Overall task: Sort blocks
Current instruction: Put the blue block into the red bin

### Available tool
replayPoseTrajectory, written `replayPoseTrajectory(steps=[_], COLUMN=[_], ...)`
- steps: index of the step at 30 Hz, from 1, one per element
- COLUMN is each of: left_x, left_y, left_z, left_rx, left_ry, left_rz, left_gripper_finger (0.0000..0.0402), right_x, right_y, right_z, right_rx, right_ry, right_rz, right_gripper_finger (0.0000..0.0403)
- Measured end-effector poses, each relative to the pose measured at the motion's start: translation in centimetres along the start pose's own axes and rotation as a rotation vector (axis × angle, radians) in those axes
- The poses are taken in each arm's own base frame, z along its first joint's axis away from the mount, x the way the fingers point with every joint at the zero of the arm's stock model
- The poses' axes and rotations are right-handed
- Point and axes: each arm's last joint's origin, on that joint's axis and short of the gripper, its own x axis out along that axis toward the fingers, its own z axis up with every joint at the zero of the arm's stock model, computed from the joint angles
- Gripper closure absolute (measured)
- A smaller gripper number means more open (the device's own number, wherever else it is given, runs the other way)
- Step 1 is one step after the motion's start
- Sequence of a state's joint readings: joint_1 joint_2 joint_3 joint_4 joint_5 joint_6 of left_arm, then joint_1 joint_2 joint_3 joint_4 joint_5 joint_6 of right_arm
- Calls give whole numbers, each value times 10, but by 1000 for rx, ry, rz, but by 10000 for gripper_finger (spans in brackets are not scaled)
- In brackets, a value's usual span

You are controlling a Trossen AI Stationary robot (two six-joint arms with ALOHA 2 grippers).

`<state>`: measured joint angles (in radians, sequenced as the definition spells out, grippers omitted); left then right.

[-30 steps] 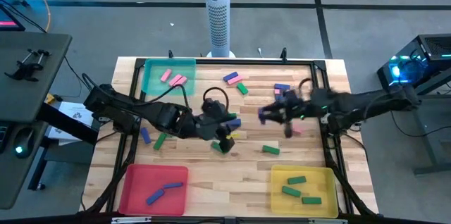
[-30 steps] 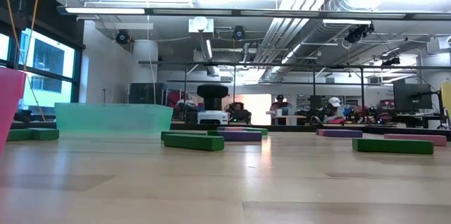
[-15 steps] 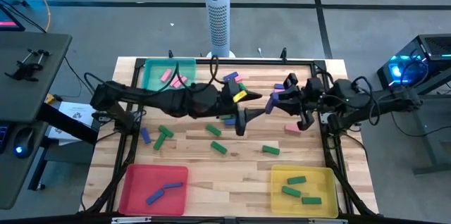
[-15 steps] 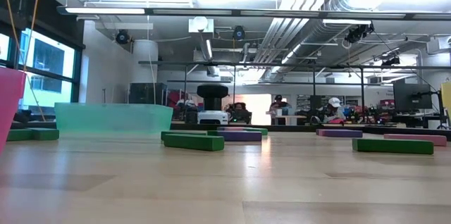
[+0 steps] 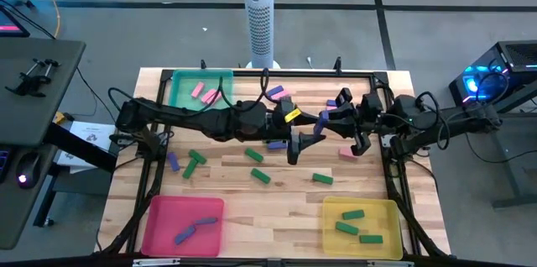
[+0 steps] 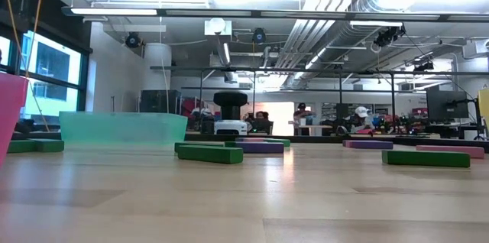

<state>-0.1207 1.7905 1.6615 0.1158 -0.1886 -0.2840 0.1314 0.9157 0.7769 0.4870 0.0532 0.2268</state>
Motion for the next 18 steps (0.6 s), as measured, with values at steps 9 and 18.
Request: replayPoseTrajectory(steps=[9, 18], left_x=[2, -19], left_y=[9, 1], left_z=[0, 0], left_rx=[-24, 54], left_ry=[27, 155], left_rz=[-5, 92], left_gripper_finger=[283, 331], right_x=[0, -2], right_y=[-2, -3], right_z=[-1, 3], right_rx=[30, 59], right_ry=[5, -22], right_rz=[-42, -43], right_gripper_finger=[324, 214])
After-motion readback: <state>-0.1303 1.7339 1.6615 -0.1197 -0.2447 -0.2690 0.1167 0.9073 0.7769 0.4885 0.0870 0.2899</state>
